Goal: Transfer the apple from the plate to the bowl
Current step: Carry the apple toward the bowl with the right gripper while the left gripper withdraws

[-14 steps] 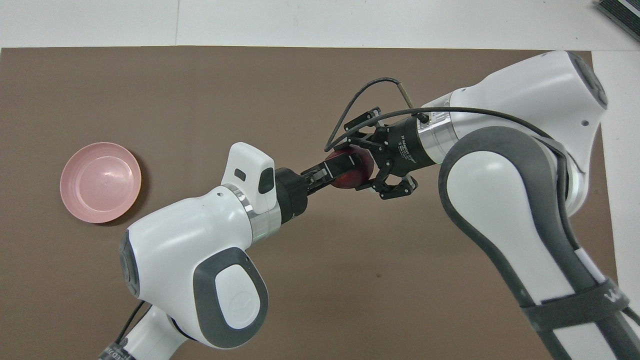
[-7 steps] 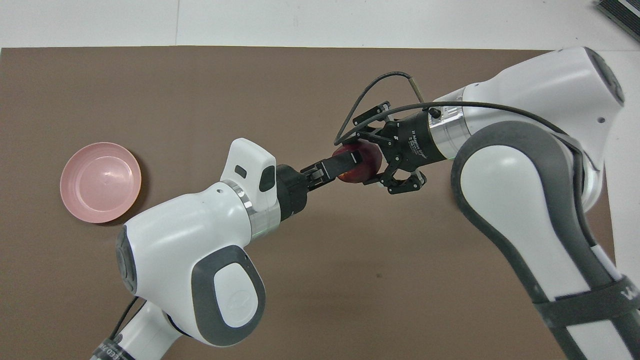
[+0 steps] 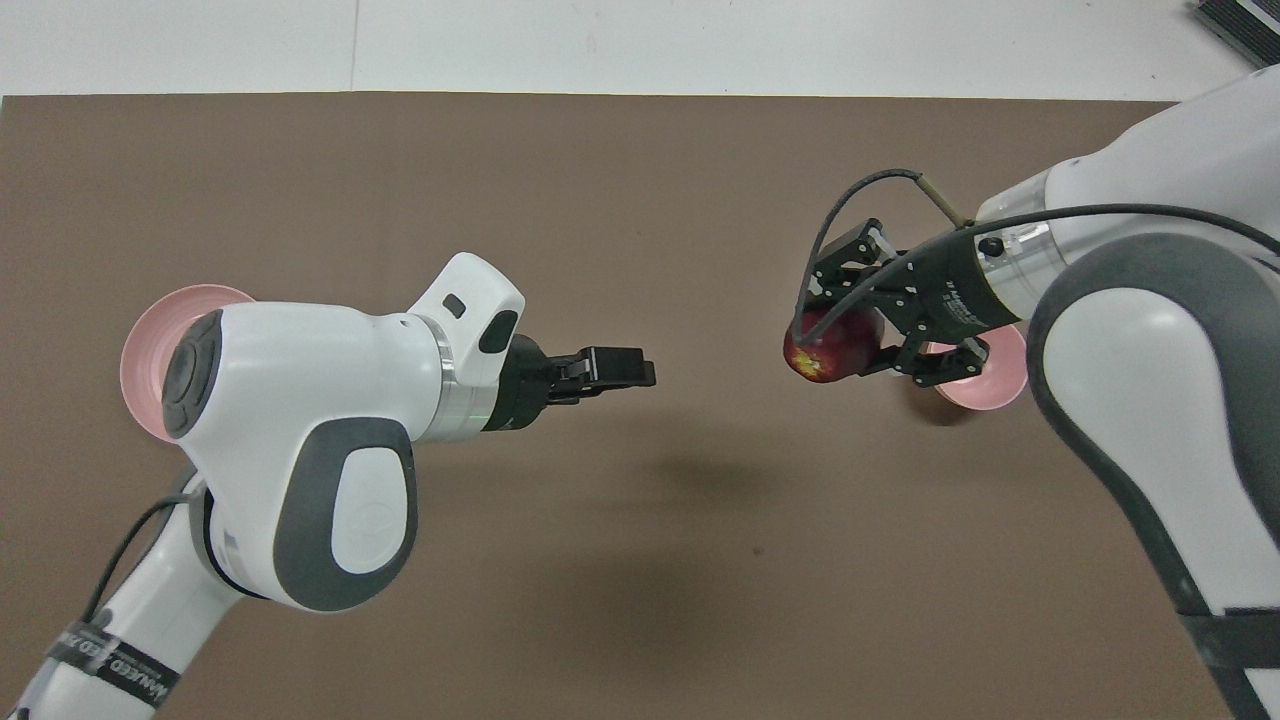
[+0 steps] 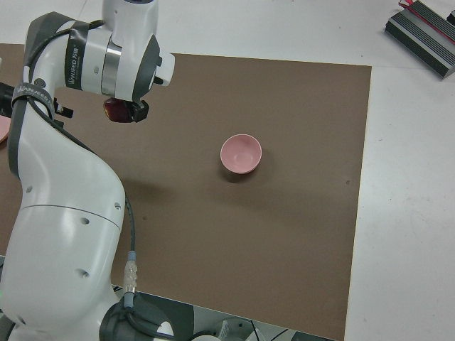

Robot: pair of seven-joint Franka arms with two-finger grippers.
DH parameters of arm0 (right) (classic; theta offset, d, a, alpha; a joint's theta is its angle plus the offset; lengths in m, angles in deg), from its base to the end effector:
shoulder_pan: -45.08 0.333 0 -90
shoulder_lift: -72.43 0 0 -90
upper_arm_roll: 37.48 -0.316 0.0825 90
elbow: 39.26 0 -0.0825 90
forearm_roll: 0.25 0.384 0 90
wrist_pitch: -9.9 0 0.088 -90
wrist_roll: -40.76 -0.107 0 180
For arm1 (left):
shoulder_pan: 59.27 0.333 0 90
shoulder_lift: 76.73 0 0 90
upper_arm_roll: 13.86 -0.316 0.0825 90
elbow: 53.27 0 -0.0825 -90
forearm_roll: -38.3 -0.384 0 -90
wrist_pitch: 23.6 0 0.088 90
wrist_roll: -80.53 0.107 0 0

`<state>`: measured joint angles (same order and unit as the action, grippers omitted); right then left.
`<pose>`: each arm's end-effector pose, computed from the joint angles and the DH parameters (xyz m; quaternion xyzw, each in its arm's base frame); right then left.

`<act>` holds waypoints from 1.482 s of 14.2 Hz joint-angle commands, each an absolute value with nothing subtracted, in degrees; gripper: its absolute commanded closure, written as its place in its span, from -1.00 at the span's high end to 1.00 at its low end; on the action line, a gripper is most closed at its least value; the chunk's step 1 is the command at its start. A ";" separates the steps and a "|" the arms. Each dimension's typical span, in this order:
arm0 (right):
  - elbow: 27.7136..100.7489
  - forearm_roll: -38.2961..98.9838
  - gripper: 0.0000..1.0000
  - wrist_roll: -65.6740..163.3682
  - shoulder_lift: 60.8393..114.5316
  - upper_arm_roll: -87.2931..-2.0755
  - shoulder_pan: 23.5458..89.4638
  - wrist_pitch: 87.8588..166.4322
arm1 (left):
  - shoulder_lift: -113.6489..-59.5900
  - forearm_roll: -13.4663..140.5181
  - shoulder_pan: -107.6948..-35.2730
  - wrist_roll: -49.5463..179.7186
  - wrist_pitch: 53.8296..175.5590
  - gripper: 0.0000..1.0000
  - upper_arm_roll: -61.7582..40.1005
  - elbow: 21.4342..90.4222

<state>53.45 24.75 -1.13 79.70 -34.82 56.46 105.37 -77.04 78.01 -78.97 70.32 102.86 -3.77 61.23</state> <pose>0.5818 0.1327 0.5460 -0.9273 0.3064 0.1251 0.1749 0.4914 -0.3060 0.4824 0.9514 0.0115 -0.0104 0.3077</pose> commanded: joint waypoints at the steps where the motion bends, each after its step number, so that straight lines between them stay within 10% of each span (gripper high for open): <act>1: 56.09 18.06 -1.00 10.92 77.71 -35.11 52.74 103.06 | -75.42 65.95 -74.84 70.25 91.75 1.00 -3.49 61.17; 11: 72.18 -3.67 -1.00 42.78 79.37 -35.02 46.57 126.96 | -75.50 48.15 -63.15 75.60 81.87 1.00 -3.57 55.81; 21: 75.79 -3.76 -1.00 44.72 82.89 -35.11 45.34 134.35 | -77.79 38.04 -61.46 82.27 66.34 1.00 -9.01 33.85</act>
